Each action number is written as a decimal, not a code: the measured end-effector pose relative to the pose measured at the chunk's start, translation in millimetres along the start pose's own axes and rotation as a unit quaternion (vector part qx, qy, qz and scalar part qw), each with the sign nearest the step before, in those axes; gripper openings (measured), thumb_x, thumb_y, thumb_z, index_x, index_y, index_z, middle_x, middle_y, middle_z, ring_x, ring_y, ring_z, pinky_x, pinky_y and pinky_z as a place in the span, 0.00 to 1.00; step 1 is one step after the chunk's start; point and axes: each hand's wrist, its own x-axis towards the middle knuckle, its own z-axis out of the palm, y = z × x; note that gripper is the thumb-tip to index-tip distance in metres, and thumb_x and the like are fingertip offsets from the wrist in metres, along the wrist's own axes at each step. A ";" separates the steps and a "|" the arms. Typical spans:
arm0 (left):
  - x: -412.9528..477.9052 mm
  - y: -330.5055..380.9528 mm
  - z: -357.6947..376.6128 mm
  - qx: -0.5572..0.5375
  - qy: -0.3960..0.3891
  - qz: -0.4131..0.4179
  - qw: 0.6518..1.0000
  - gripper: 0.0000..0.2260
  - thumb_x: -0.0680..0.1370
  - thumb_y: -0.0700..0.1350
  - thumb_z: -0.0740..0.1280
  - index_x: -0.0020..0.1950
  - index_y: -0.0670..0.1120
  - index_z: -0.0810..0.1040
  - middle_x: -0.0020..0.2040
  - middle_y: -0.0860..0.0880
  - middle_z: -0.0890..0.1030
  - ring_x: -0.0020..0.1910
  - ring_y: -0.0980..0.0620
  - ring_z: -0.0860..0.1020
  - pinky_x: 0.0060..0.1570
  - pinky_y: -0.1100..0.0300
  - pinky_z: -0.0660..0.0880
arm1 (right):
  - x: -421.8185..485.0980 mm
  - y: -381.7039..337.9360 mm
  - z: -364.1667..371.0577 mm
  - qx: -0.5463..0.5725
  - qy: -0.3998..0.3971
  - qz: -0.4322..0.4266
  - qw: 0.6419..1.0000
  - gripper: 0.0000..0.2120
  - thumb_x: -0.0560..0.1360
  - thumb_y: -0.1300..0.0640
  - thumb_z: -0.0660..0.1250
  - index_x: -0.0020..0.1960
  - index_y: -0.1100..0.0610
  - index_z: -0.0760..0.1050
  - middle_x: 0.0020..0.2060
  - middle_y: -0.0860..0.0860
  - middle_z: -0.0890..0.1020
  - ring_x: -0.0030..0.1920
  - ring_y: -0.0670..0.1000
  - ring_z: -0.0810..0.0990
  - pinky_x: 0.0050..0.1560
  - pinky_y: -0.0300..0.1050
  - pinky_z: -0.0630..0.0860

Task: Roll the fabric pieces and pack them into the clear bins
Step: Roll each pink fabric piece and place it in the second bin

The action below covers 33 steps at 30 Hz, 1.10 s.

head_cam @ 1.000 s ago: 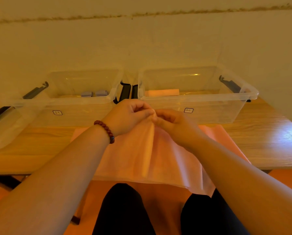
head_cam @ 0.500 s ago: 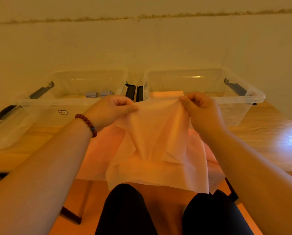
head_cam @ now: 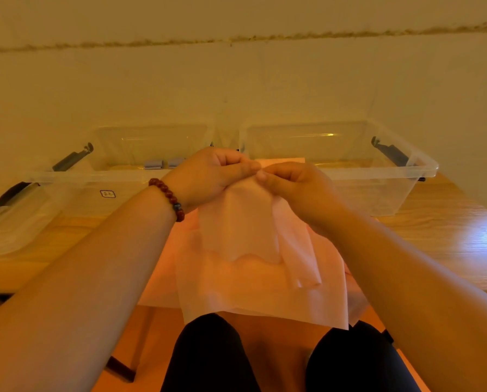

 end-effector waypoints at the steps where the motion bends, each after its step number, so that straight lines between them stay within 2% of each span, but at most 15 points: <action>1: -1.1 0.0 -3.1 -0.001 0.001 -0.005 1.000 0.06 0.73 0.52 0.68 0.39 0.53 0.82 0.34 0.57 0.82 0.35 0.62 0.78 0.36 0.67 0.75 | 1.1 0.0 -0.5 0.001 0.016 -0.002 1.000 0.10 0.76 0.51 0.69 0.36 0.45 0.82 0.34 0.42 0.81 0.37 0.42 0.77 0.44 0.45 0.73; 3: -4.2 -4.1 -11.2 -0.026 -0.023 -0.032 0.999 0.07 0.67 0.52 0.70 0.40 0.51 0.82 0.36 0.55 0.83 0.36 0.60 0.80 0.38 0.66 0.77 | 1.8 0.6 -2.4 0.011 0.041 0.002 0.999 0.15 0.76 0.52 0.69 0.30 0.45 0.80 0.28 0.41 0.78 0.32 0.41 0.74 0.39 0.43 0.70; 5: -6.8 -10.9 -19.1 -0.084 -0.057 -0.072 0.992 0.10 0.64 0.48 0.71 0.44 0.47 0.81 0.40 0.52 0.85 0.41 0.56 0.82 0.44 0.63 0.80 | 1.8 1.7 -6.4 0.026 0.067 0.008 0.997 0.17 0.77 0.52 0.68 0.29 0.45 0.79 0.26 0.41 0.77 0.30 0.41 0.73 0.37 0.42 0.69; 7: -7.1 -17.7 -22.5 -0.119 -0.053 -0.088 0.988 0.09 0.66 0.45 0.70 0.44 0.45 0.80 0.42 0.50 0.85 0.43 0.53 0.82 0.47 0.61 0.80 | 1.4 3.9 -11.2 0.036 0.112 0.008 0.993 0.16 0.77 0.51 0.67 0.31 0.48 0.78 0.26 0.42 0.75 0.31 0.45 0.72 0.36 0.44 0.69; 10: -4.6 -19.7 -15.1 -0.192 0.006 -0.103 0.976 0.02 0.75 0.42 0.66 0.43 0.46 0.78 0.38 0.50 0.83 0.40 0.53 0.81 0.45 0.58 0.80 | 0.7 4.7 -15.1 0.044 0.134 0.001 0.990 0.14 0.77 0.49 0.67 0.34 0.50 0.79 0.28 0.47 0.75 0.33 0.50 0.71 0.38 0.49 0.68; 13: 2.5 -15.0 -2.7 -0.223 0.049 -0.097 0.969 0.08 0.80 0.46 0.62 0.45 0.47 0.78 0.39 0.51 0.81 0.41 0.53 0.78 0.42 0.57 0.77 | 0.7 -0.1 -15.9 0.099 0.139 0.025 0.985 0.14 0.77 0.51 0.68 0.34 0.48 0.81 0.30 0.48 0.78 0.35 0.51 0.73 0.40 0.49 0.70; 16: 6.0 -6.2 9.4 -0.269 -0.023 -0.134 0.954 0.14 0.78 0.54 0.61 0.56 0.47 0.79 0.51 0.47 0.84 0.51 0.48 0.82 0.47 0.54 0.81 | 3.9 -6.0 -21.7 0.190 0.166 0.065 0.966 0.14 0.78 0.52 0.67 0.34 0.47 0.83 0.31 0.50 0.79 0.37 0.53 0.74 0.43 0.52 0.70; 17: 5.8 -4.0 13.3 -0.250 -0.055 -0.148 0.955 0.15 0.77 0.54 0.63 0.58 0.47 0.78 0.54 0.46 0.84 0.52 0.48 0.82 0.48 0.53 0.81 | 5.0 -8.0 -23.9 0.222 0.172 0.070 0.957 0.15 0.78 0.52 0.67 0.34 0.48 0.83 0.31 0.51 0.79 0.38 0.54 0.74 0.44 0.53 0.71; 19: 7.2 -1.3 17.0 -0.225 -0.073 -0.154 0.959 0.10 0.75 0.45 0.67 0.55 0.48 0.80 0.52 0.47 0.84 0.49 0.49 0.83 0.44 0.55 0.82 | 7.4 -10.5 -29.9 0.256 0.195 0.074 0.944 0.16 0.79 0.53 0.66 0.33 0.50 0.82 0.29 0.49 0.78 0.34 0.51 0.74 0.41 0.51 0.71; 21: 11.9 1.5 16.7 -0.226 -0.014 -0.155 0.962 0.09 0.75 0.37 0.68 0.52 0.48 0.80 0.48 0.46 0.84 0.44 0.48 0.83 0.37 0.55 0.82 | 8.2 -10.9 -37.7 0.220 0.227 0.077 0.945 0.15 0.79 0.52 0.66 0.35 0.52 0.81 0.26 0.47 0.76 0.29 0.47 0.73 0.32 0.44 0.71; 23: 21.9 4.6 13.0 -0.209 0.072 -0.138 0.966 0.09 0.75 0.35 0.68 0.51 0.47 0.79 0.49 0.44 0.81 0.43 0.47 0.81 0.34 0.54 0.82 | 9.7 -9.5 -45.5 0.143 0.260 0.073 0.952 0.13 0.79 0.51 0.66 0.37 0.52 0.79 0.25 0.47 0.76 0.27 0.47 0.73 0.31 0.44 0.71; 25: 34.2 9.6 8.1 -0.134 0.139 -0.104 0.976 0.09 0.74 0.36 0.70 0.47 0.50 0.77 0.46 0.47 0.79 0.41 0.50 0.80 0.34 0.60 0.81 | 13.2 -7.0 -52.8 0.068 0.287 0.067 0.953 0.12 0.79 0.51 0.66 0.37 0.51 0.78 0.23 0.44 0.75 0.24 0.43 0.73 0.31 0.42 0.71; 27: 48.8 12.9 1.9 0.006 0.177 -0.062 0.982 0.09 0.74 0.40 0.72 0.45 0.53 0.76 0.46 0.51 0.79 0.45 0.53 0.79 0.44 0.59 0.79 | 18.0 -5.0 -58.7 -0.012 0.296 0.060 0.953 0.11 0.79 0.51 0.66 0.38 0.51 0.78 0.25 0.44 0.76 0.25 0.41 0.73 0.30 0.41 0.71; 30: 69.2 18.0 -2.0 0.161 0.168 -0.023 0.972 0.07 0.74 0.45 0.72 0.49 0.53 0.76 0.46 0.56 0.77 0.46 0.55 0.77 0.46 0.60 0.74 | 27.2 -0.7 -65.9 -0.152 0.293 0.044 0.943 0.09 0.79 0.50 0.65 0.43 0.52 0.78 0.31 0.46 0.76 0.31 0.45 0.72 0.34 0.42 0.72; 33: 89.5 15.2 3.6 0.239 0.147 -0.025 0.959 0.10 0.75 0.46 0.71 0.55 0.52 0.75 0.49 0.54 0.75 0.47 0.55 0.73 0.45 0.62 0.69 | 34.2 7.1 -69.5 -0.216 0.285 0.058 0.932 0.07 0.79 0.49 0.66 0.44 0.51 0.77 0.32 0.44 0.74 0.32 0.43 0.71 0.35 0.41 0.71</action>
